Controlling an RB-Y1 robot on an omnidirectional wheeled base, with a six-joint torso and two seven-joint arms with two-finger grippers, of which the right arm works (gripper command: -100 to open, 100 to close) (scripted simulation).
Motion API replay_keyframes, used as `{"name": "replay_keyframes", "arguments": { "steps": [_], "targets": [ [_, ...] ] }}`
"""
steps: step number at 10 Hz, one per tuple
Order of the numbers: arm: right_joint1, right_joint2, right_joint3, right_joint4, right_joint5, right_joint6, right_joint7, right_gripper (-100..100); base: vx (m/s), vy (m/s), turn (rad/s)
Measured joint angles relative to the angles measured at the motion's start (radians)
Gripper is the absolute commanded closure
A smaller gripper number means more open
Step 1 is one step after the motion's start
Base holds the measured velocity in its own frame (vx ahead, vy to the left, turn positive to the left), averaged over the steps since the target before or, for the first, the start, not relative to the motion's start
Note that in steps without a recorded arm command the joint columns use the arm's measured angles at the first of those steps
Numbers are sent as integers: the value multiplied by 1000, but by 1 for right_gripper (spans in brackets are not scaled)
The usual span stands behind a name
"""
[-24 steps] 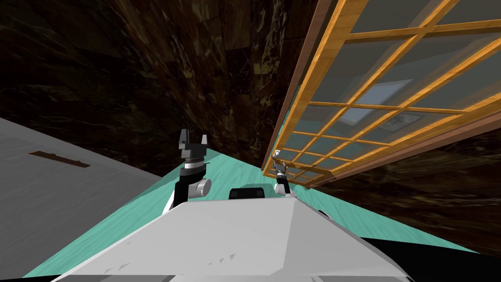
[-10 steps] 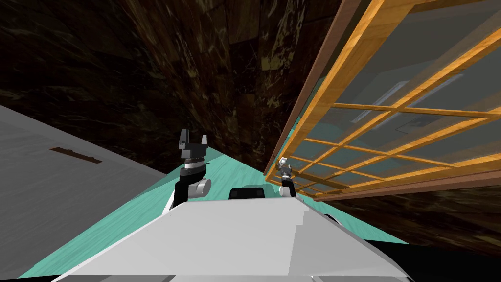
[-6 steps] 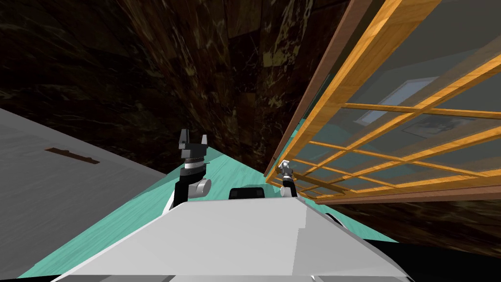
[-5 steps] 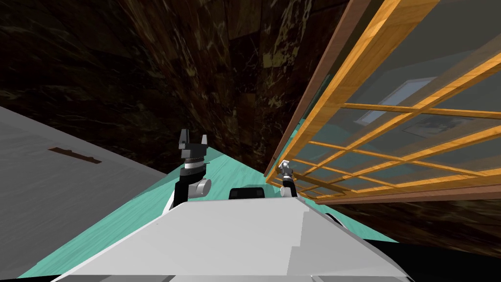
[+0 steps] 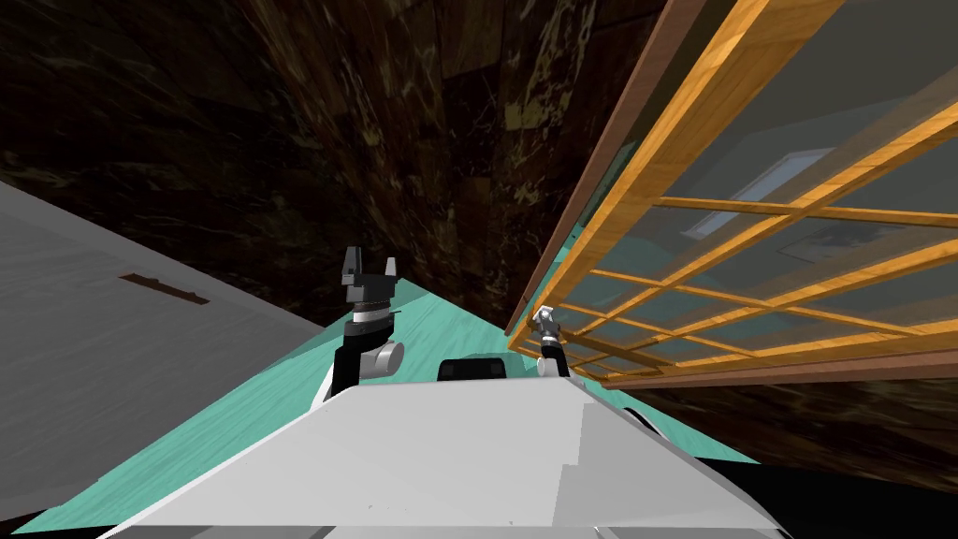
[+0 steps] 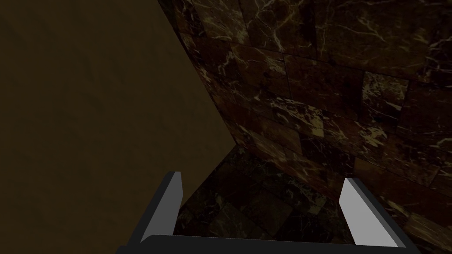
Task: Pull the door open
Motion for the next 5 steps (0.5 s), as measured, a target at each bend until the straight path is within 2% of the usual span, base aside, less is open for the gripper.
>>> {"name": "replay_keyframes", "arguments": {
  "steps": [3, 5],
  "targets": [
    [17, -18, 34, -16, 17, -2, -37, 100, -208, -18, 84],
    [30, -36, 60, -27, 30, -9, -70, 100, -263, -9, 103]
  ]
}}
